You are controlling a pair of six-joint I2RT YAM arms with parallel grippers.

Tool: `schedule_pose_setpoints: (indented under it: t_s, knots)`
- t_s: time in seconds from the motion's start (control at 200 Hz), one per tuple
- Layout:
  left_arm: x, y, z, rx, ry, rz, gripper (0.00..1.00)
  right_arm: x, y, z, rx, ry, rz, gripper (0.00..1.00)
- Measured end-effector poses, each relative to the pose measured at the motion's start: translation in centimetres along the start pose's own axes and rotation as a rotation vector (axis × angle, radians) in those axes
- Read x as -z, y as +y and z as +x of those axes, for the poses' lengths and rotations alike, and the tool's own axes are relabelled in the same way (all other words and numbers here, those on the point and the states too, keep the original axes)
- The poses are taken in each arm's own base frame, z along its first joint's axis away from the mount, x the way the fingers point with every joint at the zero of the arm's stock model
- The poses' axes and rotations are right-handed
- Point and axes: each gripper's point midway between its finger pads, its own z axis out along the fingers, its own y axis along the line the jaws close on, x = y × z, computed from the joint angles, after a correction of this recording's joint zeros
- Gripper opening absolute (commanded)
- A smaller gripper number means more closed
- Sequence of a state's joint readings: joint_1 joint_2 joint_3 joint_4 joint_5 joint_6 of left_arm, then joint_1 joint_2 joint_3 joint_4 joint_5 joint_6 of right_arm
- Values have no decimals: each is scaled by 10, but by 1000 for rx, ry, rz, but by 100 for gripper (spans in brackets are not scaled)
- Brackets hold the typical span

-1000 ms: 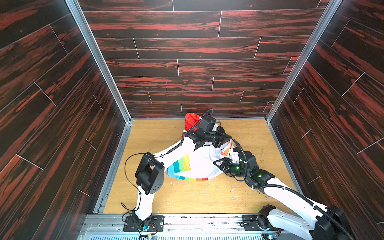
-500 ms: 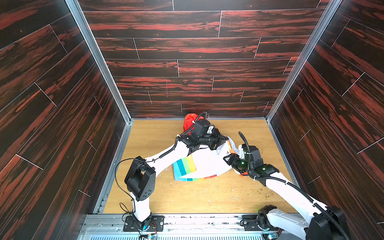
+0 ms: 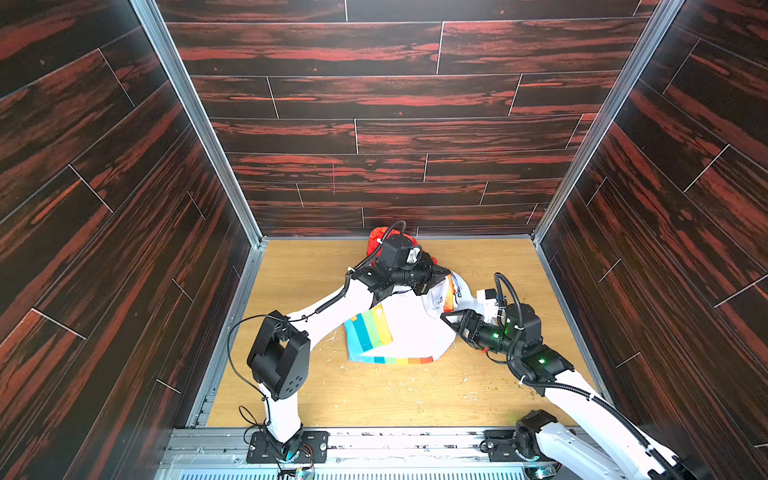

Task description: Zip up the jacket

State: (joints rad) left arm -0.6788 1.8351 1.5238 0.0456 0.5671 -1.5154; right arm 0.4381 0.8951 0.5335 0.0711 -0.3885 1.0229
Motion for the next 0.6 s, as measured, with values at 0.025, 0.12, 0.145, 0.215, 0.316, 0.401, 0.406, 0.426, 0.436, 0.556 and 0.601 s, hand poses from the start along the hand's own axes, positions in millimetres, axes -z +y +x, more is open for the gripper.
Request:
schedule_pose_setpoints:
  t_s: [0.025,0.12,0.145,0.215,0.316,0.401,0.406,0.426,0.436,0.556,0.601]
  knots:
    - [0,0,0,0,1,0,0,-1,2,-1,-11,-1,-10,83]
    - [0,0,1,0,3,0,0,-6,11,-8,-45,-8,-46,83]
    - [0,0,1,0,3,0,0,-7,14,-10,-53,-11,-56,82]
    - [0,0,1,0,3,0,0,-11,21,-15,-77,-18,-82,81]
    - [0,-1,1,7,2,3,0,-16,28,-18,-115,-19,-112,84]
    - [0,-3,0,18,0,14,0,-19,34,-17,-138,-17,-135,88]
    - [0,-3,0,18,0,15,0,-19,35,-17,-139,-18,-136,88]
    - [0,-4,0,22,-2,19,0,-19,37,-17,-145,-20,-145,89]
    - [0,-5,0,23,-3,21,0,-19,38,-17,-145,-20,-148,89]
    - [0,-11,-4,44,-20,45,0,-20,51,-19,-158,-44,-190,91]
    - [0,-13,-5,51,-29,57,0,-22,54,-19,-161,-48,-201,91]
